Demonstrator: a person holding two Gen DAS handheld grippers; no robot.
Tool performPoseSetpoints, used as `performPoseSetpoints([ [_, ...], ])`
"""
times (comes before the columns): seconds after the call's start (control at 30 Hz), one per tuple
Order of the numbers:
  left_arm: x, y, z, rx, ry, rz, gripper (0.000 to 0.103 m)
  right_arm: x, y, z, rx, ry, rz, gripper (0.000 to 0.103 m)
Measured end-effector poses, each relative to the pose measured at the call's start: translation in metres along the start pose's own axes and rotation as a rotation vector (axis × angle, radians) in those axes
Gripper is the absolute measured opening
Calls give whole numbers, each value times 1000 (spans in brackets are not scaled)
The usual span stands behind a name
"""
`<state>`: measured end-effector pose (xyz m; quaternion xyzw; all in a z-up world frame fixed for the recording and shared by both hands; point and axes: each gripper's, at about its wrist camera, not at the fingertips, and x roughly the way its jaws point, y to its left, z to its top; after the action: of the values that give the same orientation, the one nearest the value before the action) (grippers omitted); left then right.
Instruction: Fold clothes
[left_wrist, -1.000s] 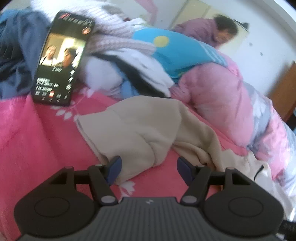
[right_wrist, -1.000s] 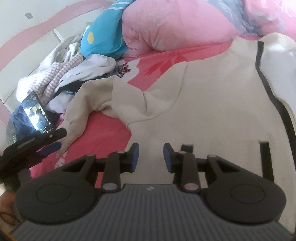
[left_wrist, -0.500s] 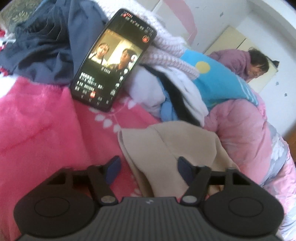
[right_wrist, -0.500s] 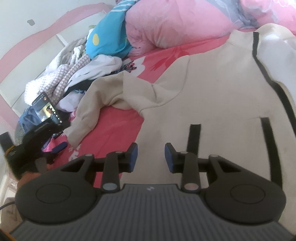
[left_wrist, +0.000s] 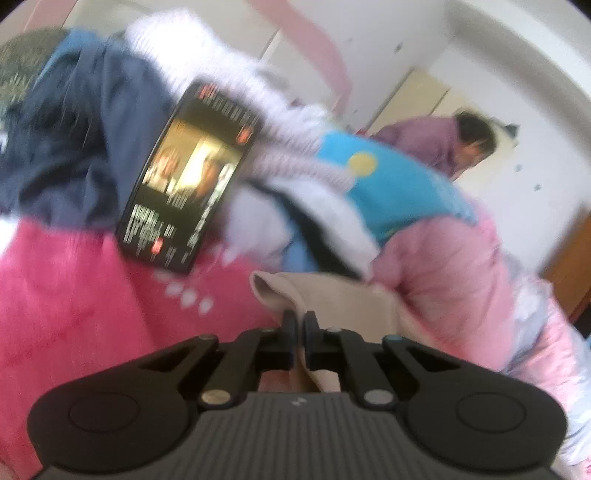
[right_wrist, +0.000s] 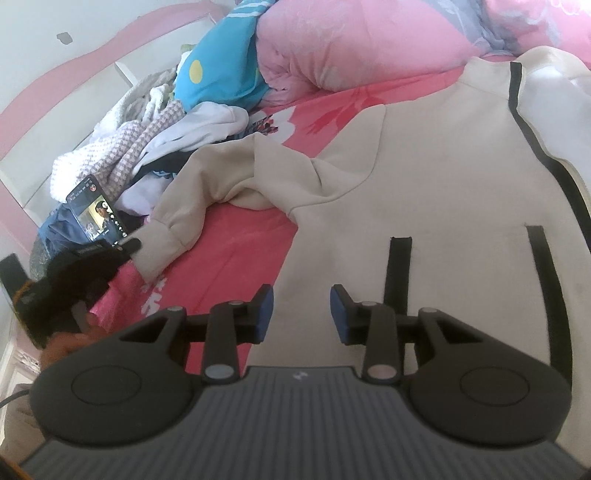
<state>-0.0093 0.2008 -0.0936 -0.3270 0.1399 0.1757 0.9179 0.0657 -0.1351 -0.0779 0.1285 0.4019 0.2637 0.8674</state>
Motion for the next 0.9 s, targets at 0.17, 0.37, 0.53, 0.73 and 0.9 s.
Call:
performPoseSetpoints([
  [0.17, -37, -9, 30, -10, -62, -109, 5, -6, 1, -2, 5, -12, 11, 33],
  [0.37, -95, -9, 58, 17, -103, -189, 5, -19, 2, -3, -4, -40, 37, 33],
  [0.53, -135, 11, 71, 11, -42, -187, 5, -29, -1, 0, -4, -67, 62, 34],
  [0.73, -145, 72, 74, -179, 83, -96, 5, -31, 1, -4, -2, -64, 96, 36],
  [0.9, -115, 116, 55, -233, 173, 31, 5, -23, 9, -10, -7, -34, 113, 39],
])
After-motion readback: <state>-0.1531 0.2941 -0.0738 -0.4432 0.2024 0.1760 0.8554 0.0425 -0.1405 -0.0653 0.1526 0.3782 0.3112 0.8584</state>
